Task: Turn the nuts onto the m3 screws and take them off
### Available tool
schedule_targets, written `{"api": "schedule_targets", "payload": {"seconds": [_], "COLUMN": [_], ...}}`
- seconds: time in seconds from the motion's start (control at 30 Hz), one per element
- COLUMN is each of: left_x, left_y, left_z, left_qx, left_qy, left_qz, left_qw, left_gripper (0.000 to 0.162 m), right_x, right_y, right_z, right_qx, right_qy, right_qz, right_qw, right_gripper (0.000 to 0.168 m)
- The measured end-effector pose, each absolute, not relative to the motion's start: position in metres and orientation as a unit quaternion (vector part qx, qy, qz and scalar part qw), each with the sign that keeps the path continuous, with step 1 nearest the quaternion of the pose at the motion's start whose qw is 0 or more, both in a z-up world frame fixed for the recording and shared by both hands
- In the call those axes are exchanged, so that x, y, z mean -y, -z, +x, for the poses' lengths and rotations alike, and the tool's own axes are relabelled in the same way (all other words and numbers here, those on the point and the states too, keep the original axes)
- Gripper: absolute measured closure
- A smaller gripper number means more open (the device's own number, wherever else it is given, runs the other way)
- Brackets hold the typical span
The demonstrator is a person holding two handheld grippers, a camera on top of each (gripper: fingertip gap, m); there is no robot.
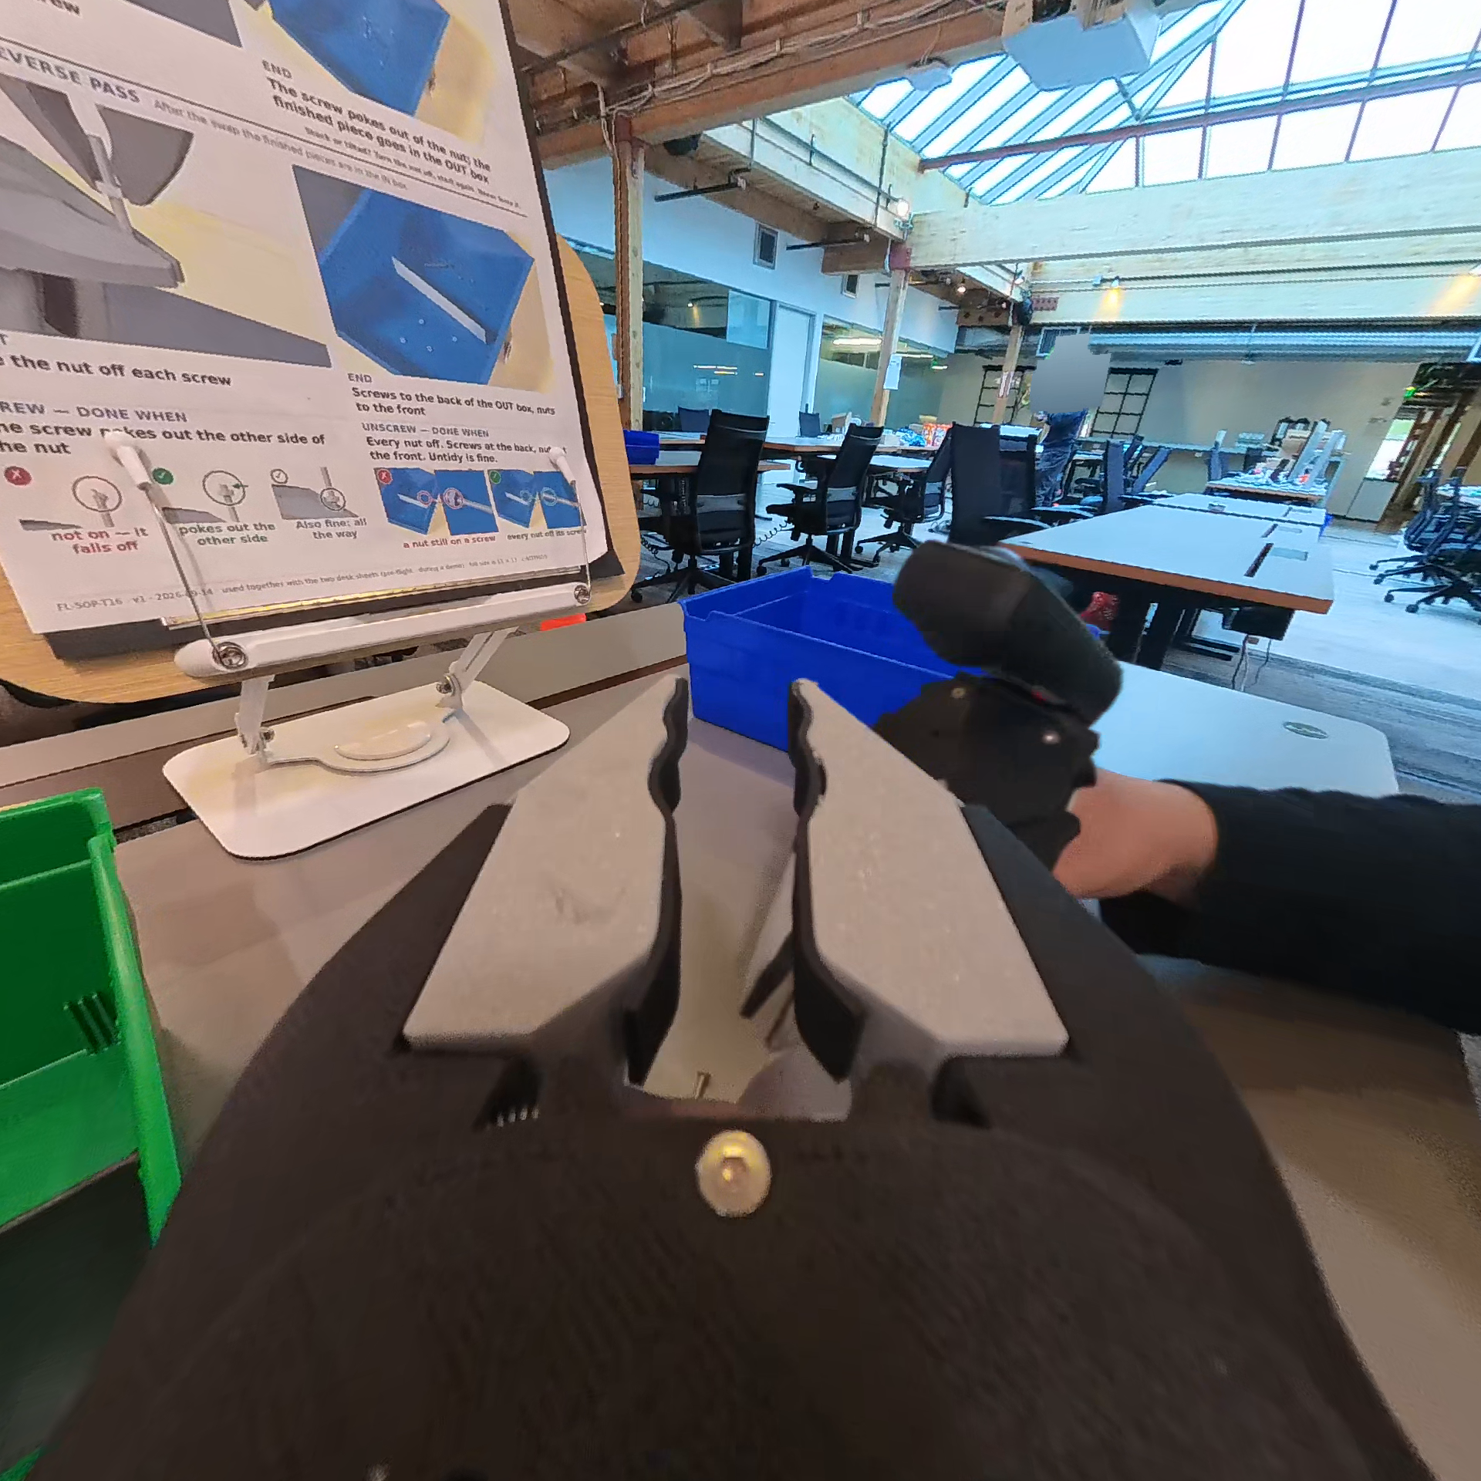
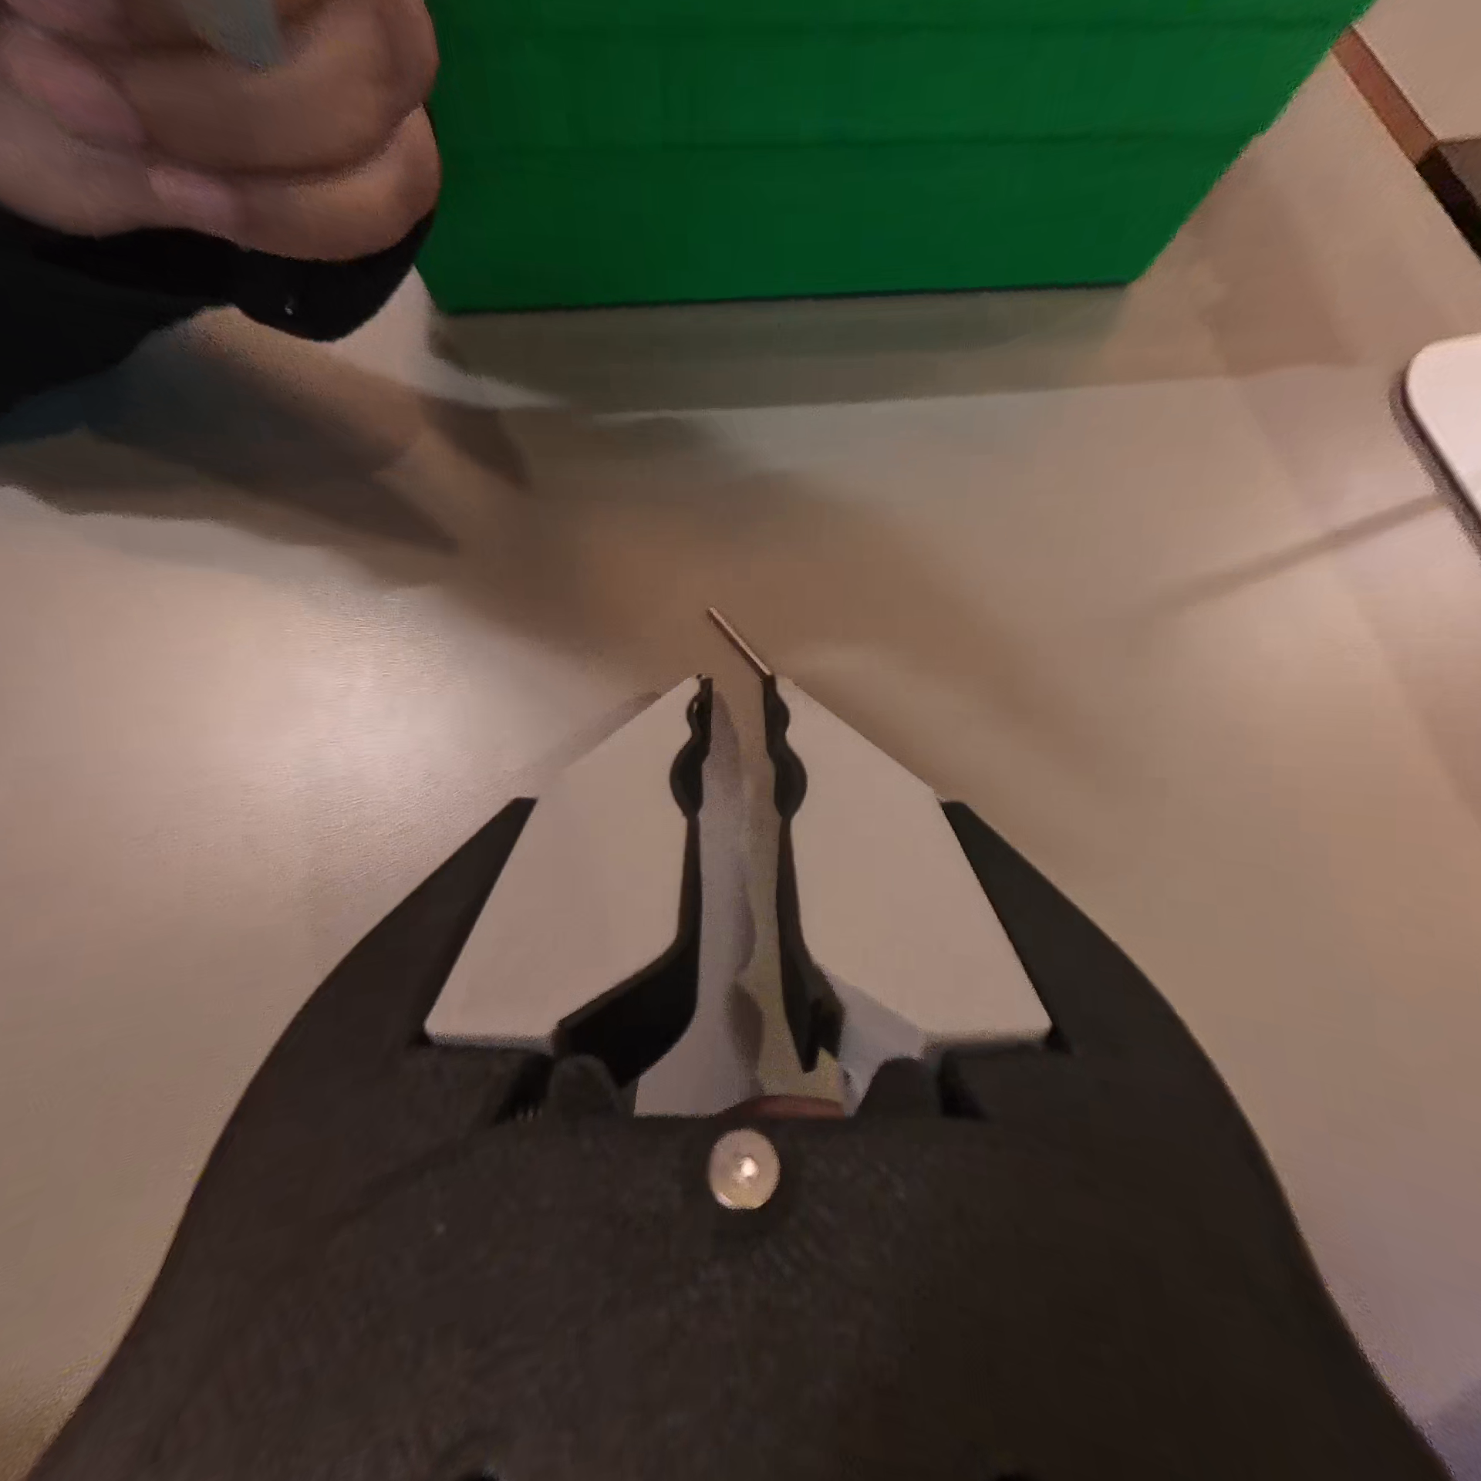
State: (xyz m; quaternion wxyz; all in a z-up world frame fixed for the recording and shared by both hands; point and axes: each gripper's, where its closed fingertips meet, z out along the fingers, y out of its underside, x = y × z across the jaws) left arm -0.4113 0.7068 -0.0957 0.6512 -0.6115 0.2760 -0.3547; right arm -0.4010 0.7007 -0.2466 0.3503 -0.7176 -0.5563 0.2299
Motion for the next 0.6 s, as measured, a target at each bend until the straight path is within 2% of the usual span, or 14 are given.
{"api": "schedule_targets", "payload": {"seconds": [0.1, 0.17, 0.2, 0.3, 0.5, 0.6], "left_x": [-0.707, -0.707, -0.707, -0.706, -0.702, -0.702], "left_y": [0.095, 0.093, 0.093, 0.09, 0.084, 0.085], "left_z": [-0.412, -0.414, -0.415, -0.418, -0.419, -0.419], "left_qx": [-0.275, -0.273, -0.271, -0.265, -0.263, -0.263], "left_qy": [0.353, 0.353, 0.355, 0.369, 0.383, 0.384], "left_qz": [-0.611, -0.609, -0.609, -0.605, -0.597, -0.598], "left_qw": [0.652, 0.656, 0.656, 0.654, 0.654, 0.653], "left_gripper": [0.139, 0.139, 0.139, 0.139, 0.139, 0.139], "right_x": [-0.722, -0.732, -0.734, -0.717, -0.73, -0.731], "right_y": [0.257, 0.274, 0.277, 0.277, 0.272, 0.261], "right_z": [-0.423, -0.431, -0.437, -0.435, -0.421, -0.415], "right_qx": [0.609, 0.649, 0.65, 0.671, 0.635, 0.607], "right_qy": [-0.179, -0.154, -0.169, -0.228, -0.22, -0.249], "right_qz": [-0.681, -0.665, -0.664, -0.654, -0.677, -0.69], "right_qw": [0.365, 0.338, 0.33, 0.265, 0.3, 0.306], "right_gripper": [0.158, 0.162, 0.168, 0.168, 0.165, 0.158]}}
